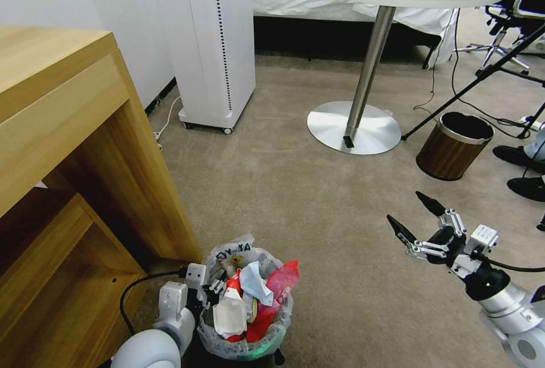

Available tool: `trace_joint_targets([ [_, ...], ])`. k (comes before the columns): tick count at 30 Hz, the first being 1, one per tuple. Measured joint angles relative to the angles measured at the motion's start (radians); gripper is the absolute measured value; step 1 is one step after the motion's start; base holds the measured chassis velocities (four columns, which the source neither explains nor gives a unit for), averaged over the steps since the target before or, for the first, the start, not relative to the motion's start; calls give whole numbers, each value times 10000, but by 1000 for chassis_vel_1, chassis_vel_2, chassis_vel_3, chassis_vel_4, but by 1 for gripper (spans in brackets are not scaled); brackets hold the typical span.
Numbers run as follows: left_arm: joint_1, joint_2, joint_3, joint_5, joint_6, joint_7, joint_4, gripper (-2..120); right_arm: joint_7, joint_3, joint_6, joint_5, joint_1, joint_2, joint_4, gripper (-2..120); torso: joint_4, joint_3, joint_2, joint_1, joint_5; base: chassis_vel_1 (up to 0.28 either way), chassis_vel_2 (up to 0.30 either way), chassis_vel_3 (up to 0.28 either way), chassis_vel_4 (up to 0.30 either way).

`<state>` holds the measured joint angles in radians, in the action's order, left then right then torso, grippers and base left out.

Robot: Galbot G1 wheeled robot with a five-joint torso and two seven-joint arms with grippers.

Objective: Pick up the trash bin and place the garbage on the floor into it.

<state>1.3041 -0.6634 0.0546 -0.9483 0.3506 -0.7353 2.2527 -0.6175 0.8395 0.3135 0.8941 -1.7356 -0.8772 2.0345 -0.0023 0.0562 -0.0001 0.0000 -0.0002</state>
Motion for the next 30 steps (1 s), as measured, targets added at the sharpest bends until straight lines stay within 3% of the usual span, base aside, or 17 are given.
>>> trace_joint_targets([
  [9, -106, 198, -163, -145, -171, -74, -202, 98, -145, -413, 132, -140, 43, -111, -222, 100, 2, -1, 0, 0, 0, 0, 0, 0, 0],
  [18, -409, 310, -273, -479, -284, -135, -190, 100, -273, -578, 298, -192, 14, -202, -511, 100, 0, -1, 0, 0, 0, 0, 0, 0, 0],
  [30, -306, 1217, -1326, -769, -542, -222, 23, 100, -120, -197, 428, 21, 38, -223, -550, 100, -2, -2, 0, 0, 0, 0, 0, 0, 0],
])
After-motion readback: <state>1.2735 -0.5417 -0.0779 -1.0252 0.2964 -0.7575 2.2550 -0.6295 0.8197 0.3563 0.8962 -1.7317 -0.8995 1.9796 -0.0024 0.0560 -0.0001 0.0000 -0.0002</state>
